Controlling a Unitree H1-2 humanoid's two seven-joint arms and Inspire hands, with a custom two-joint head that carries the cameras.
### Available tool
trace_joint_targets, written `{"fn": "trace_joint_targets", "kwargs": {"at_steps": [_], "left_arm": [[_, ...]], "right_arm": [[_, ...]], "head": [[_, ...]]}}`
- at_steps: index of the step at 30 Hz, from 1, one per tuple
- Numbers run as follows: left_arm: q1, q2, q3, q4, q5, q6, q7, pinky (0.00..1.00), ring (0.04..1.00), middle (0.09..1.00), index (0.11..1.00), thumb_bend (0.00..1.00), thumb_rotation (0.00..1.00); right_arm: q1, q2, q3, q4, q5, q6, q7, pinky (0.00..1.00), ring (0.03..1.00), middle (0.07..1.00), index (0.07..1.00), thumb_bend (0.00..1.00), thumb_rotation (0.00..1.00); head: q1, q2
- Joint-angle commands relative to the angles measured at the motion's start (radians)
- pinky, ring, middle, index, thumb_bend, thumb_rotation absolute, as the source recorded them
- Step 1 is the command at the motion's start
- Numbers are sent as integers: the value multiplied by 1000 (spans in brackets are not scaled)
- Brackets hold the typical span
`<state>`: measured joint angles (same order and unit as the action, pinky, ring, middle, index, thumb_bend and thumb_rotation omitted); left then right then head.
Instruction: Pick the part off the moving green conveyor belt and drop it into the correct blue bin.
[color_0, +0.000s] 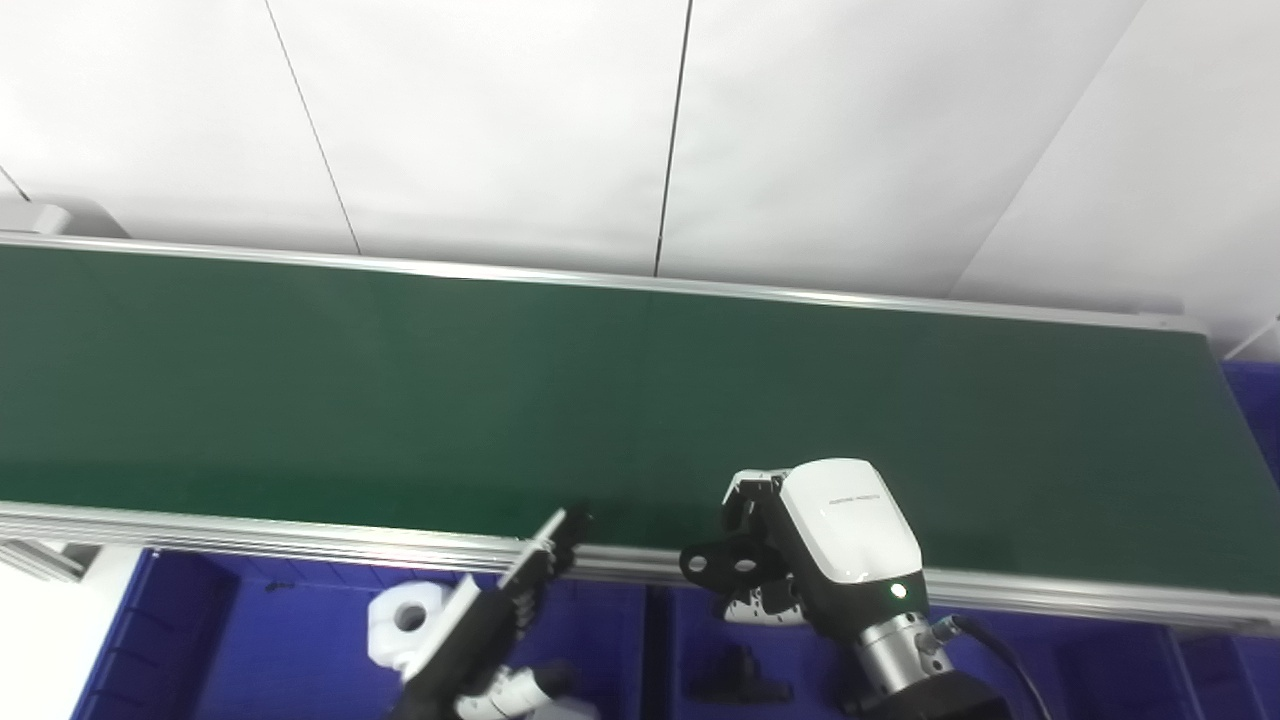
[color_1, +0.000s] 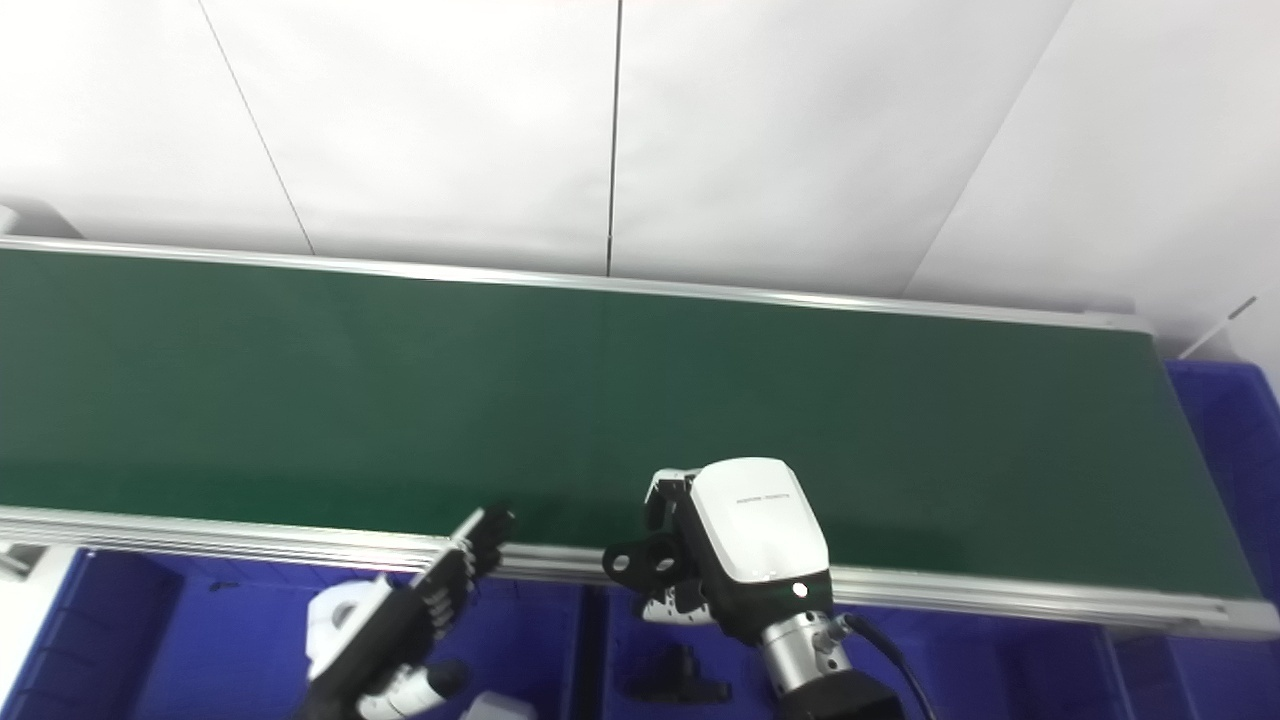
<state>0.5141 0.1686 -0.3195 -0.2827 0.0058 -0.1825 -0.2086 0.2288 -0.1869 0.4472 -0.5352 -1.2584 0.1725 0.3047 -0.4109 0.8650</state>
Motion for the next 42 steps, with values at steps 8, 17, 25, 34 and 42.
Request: {"fn": "trace_joint_targets", "kwargs": {"at_steps": [8, 17, 25, 34, 42], "left_arm": [[0, 42, 34, -110, -81, 66, -35, 1000, 1000, 989, 1000, 800, 803], [-37, 76, 58, -135, -120, 118, -65, 1000, 1000, 993, 1000, 799, 815], [-57, 84, 72, -141, -137, 146, -82, 1000, 1000, 1000, 1000, 788, 777], [-62, 84, 78, -155, -134, 176, -85, 1000, 1000, 1000, 1000, 802, 780], [-56, 75, 78, -150, -130, 167, -83, 1000, 1000, 1000, 1000, 809, 787]], "right_arm": [[149, 69, -41, -99, -73, -24, -36, 130, 199, 308, 486, 509, 134], [193, 123, -70, -103, -131, -23, -43, 111, 180, 283, 486, 510, 129], [239, 195, -88, -134, -265, -18, -13, 98, 171, 270, 485, 514, 130], [292, 241, -88, -173, -538, -81, 149, 615, 631, 661, 663, 955, 573], [303, 262, -80, -195, -537, -123, 217, 857, 760, 759, 734, 1000, 806]], "head": [[-87, 74], [-133, 95], [-134, 105], [-130, 109], [-117, 110]]}}
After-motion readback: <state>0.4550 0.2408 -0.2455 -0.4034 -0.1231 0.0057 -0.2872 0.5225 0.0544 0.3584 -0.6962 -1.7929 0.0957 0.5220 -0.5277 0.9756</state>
